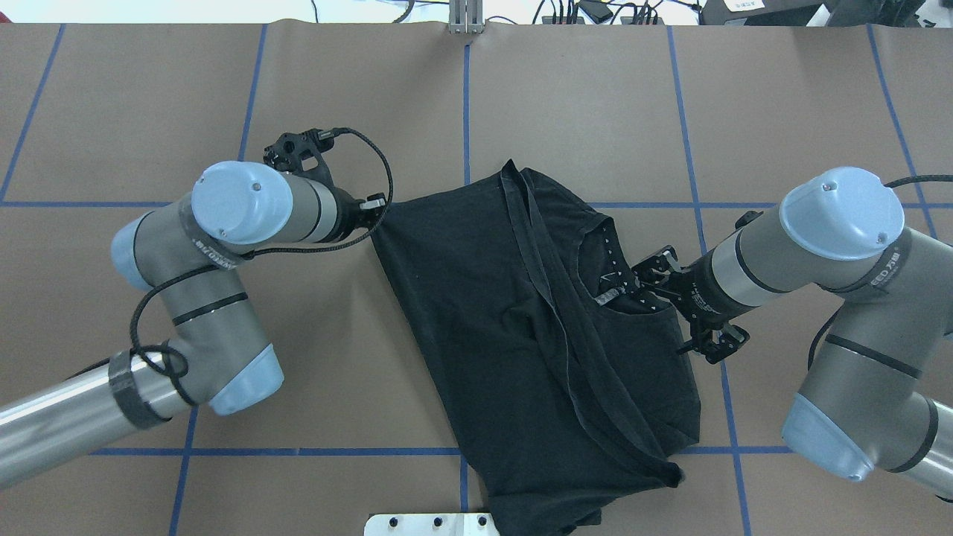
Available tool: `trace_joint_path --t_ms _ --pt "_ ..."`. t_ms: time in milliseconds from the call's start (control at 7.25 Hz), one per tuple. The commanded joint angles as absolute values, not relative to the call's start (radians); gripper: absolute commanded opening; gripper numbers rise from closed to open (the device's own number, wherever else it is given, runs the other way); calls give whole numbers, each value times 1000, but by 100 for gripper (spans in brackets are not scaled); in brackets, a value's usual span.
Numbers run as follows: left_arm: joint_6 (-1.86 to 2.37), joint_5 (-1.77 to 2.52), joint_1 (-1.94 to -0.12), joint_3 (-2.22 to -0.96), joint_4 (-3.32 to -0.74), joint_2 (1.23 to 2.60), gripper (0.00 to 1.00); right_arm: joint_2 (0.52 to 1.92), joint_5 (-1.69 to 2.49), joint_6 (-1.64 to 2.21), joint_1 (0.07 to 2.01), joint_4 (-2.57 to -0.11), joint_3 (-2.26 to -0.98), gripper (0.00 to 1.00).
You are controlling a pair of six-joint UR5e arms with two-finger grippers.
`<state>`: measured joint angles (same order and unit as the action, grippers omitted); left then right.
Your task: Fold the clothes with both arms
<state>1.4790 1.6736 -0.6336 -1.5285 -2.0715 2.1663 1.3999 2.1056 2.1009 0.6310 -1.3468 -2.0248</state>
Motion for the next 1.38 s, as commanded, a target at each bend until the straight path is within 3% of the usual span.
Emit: trace_joint_path --t_ms 0,276,414,552,828,966,1242 --pt "1386 1674 -762 -1111 -2298 2393 0 1396 2092 2100 630 -1347 -2025 100" --pt "1338 1648 -801 -804 -2478 2573 0 1391 2054 2100 627 -1345 -2023 100" --pt "1297 1647 -814 -783 -2488 2585 72 1381 2019 2099 620 -1344 -2019 100" --pt "1276 1652 -819 -808 -2487 2583 99 1321 2002 2098 620 -1344 -1996 100" --pt "1275 1749 -822 -1068 -2470 2402 99 1203 1894 2103 536 -1347 -1959 100" --pt "1273 1802 -822 -1226 -2470 2246 99 1178 1815 2099 455 -1356 -1959 100" --pt "1261 1841 -822 -1505 -2470 1985 99 1076 1786 1869 370 -1540 -1963 100"
